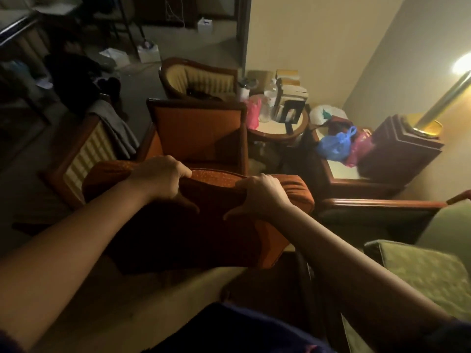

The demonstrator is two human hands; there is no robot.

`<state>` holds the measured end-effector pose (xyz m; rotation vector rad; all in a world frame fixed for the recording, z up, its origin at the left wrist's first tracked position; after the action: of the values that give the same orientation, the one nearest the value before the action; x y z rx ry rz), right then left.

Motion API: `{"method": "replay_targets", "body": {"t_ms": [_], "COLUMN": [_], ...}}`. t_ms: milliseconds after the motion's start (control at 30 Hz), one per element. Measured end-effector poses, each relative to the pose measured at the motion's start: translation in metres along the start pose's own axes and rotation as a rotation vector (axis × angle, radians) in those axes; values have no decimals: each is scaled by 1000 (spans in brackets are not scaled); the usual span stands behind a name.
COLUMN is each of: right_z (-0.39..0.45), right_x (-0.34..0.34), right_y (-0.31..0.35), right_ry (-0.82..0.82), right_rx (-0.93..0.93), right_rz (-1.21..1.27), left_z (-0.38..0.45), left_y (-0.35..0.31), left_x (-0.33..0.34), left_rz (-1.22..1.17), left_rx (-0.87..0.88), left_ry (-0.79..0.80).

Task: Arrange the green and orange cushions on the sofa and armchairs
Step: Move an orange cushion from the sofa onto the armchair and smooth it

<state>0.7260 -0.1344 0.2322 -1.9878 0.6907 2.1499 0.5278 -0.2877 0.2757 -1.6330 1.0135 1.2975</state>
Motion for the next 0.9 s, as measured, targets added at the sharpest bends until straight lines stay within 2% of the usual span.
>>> {"method": "replay_targets", "body": {"t_ms": [200, 567, 700, 900], "right_z": [133, 392, 470, 561], "right_x": [7, 42, 46, 69], "right_y": [-27, -63, -69, -91], "right_ry": [71, 121, 118, -7], "right_rx": [-57, 27, 47, 74], "right_rz": [-64, -113, -159, -93], "left_z": [103, 305, 369, 455], "left_y": [68, 237, 286, 340], "left_x": [-13, -12, -16, -18], "left_rz": [36, -81, -26, -21], "left_rx": [31, 78, 56, 77], "left_ry": [127, 215, 172, 82]}}
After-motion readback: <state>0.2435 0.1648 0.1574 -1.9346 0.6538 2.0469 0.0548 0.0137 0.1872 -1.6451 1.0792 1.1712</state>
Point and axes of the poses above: each hand's wrist, its own z-axis towards the middle knuckle, its own x-axis out of the palm, y = z × x, the point moved 1 cm from there along z, towards the middle knuckle, and after that the axes turned 3 degrees about -y, right-handed, at the moved point
